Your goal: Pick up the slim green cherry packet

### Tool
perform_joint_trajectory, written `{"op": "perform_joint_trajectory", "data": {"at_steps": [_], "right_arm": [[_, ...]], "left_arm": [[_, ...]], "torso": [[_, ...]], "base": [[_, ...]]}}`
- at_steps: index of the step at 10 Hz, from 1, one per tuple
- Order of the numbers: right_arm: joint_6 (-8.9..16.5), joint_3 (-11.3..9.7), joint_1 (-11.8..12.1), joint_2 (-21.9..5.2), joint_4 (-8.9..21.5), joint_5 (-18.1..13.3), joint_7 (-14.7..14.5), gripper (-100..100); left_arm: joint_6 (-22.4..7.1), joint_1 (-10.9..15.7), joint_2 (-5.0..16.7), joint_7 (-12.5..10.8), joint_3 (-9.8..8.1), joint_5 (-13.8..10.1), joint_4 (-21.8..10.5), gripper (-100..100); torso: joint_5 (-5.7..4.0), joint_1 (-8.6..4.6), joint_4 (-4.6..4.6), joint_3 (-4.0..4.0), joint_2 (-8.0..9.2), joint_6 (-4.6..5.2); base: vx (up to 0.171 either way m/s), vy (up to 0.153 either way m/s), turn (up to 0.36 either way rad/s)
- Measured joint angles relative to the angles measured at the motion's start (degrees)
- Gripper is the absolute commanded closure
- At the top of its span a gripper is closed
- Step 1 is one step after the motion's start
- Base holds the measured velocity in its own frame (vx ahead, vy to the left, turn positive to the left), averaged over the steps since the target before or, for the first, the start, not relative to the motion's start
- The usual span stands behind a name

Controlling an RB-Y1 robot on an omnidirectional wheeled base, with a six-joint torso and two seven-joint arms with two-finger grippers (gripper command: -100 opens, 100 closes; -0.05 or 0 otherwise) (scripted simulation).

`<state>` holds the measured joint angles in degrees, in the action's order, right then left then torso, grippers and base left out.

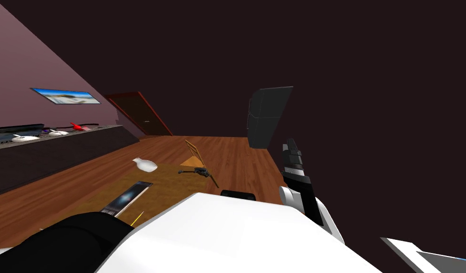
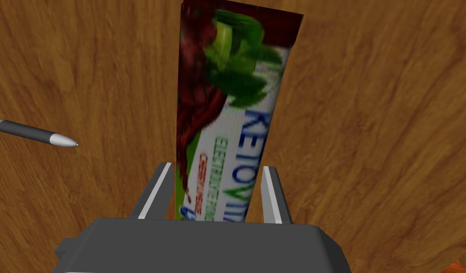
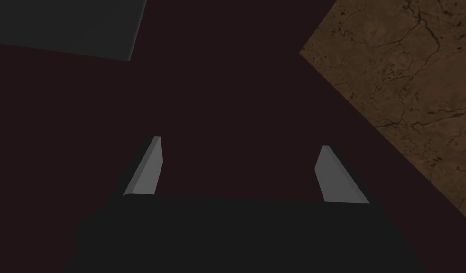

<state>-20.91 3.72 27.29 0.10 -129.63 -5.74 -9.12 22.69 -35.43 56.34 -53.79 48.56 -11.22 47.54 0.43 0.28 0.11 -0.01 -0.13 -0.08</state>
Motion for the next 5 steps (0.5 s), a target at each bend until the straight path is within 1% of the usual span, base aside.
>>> {"op": "perform_joint_trajectory", "data": {"at_steps": [1,3,4,5], "right_arm": [[0.0,0.0,0.0,0.0,0.0,0.0,0.0,0],[0.0,0.0,0.0,0.0,0.0,0.0,0.0,0],[0.0,0.0,0.0,0.0,0.0,0.0,0.0,0],[0.0,0.0,0.0,0.0,0.0,0.0,0.0,0]], "left_arm": [[-0.9,0.0,1.2,0.1,0.01,0.2,1.8,100],[-3.4,-0.4,3.5,0.4,-0.09,0.7,5.9,100],[-4.2,-0.2,4.6,0.5,0.10,1.0,7.4,100],[-4.6,-0.2,4.9,0.4,0.21,1.1,8.3,100]], "torso": [[0.00,0.08,-0.05,-0.05,-0.07,-0.10],[0.02,0.11,-0.07,-0.12,-0.19,-0.05],[0.02,0.09,-0.07,-0.12,-0.18,-0.03],[0.03,0.06,-0.06,-0.11,-0.16,0.01]], "base": [[0.054,0.034,0.262],[0.039,0.027,0.177],[0.023,0.011,0.042],[0.020,0.015,0.084]]}}
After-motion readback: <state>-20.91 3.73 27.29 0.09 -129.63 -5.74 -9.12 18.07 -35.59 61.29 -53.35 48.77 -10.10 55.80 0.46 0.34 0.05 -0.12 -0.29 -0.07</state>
